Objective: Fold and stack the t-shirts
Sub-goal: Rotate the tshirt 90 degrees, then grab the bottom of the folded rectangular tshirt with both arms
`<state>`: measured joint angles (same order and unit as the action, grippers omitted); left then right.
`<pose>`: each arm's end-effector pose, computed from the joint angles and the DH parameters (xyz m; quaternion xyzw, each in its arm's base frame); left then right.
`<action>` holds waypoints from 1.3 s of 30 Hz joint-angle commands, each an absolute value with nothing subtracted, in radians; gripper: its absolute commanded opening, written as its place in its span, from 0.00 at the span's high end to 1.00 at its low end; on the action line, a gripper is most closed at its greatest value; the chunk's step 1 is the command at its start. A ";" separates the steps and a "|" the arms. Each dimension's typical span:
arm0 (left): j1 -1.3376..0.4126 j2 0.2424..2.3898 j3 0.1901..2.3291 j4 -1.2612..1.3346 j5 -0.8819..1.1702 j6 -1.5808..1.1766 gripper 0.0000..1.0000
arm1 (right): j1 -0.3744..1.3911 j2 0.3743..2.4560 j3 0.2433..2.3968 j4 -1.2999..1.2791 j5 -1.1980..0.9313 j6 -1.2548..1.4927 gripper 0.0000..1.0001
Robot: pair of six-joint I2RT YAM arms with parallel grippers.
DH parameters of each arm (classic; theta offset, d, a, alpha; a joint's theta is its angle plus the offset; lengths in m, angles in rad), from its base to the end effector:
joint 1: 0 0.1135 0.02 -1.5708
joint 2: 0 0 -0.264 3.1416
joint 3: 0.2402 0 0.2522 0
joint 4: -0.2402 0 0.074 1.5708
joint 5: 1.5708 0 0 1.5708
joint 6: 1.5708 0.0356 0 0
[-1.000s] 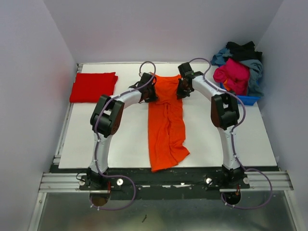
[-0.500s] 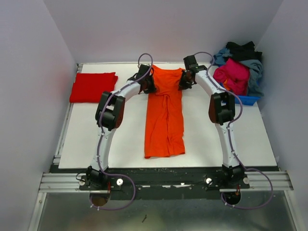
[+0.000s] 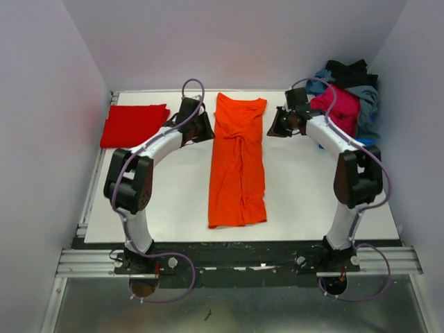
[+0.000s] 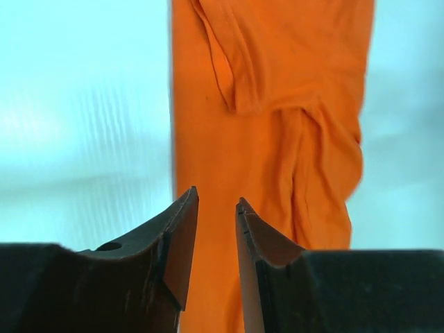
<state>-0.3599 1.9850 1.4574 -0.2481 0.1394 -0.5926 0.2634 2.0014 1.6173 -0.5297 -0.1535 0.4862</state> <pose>0.4158 -0.1617 0.2072 -0.0800 0.9167 -0.2341 0.3138 0.4297 0.1215 0.2308 0.0803 0.9406 0.1853 0.2728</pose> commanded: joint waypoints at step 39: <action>-0.626 1.184 0.522 -0.290 0.218 -0.882 0.49 | 0.649 1.263 0.505 -0.463 -0.247 0.756 0.99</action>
<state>-0.5991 1.1767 0.5247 -0.2642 0.1761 -0.8577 0.6346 1.3304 0.5510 -0.3485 -0.2810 0.7185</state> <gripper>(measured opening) 0.512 0.014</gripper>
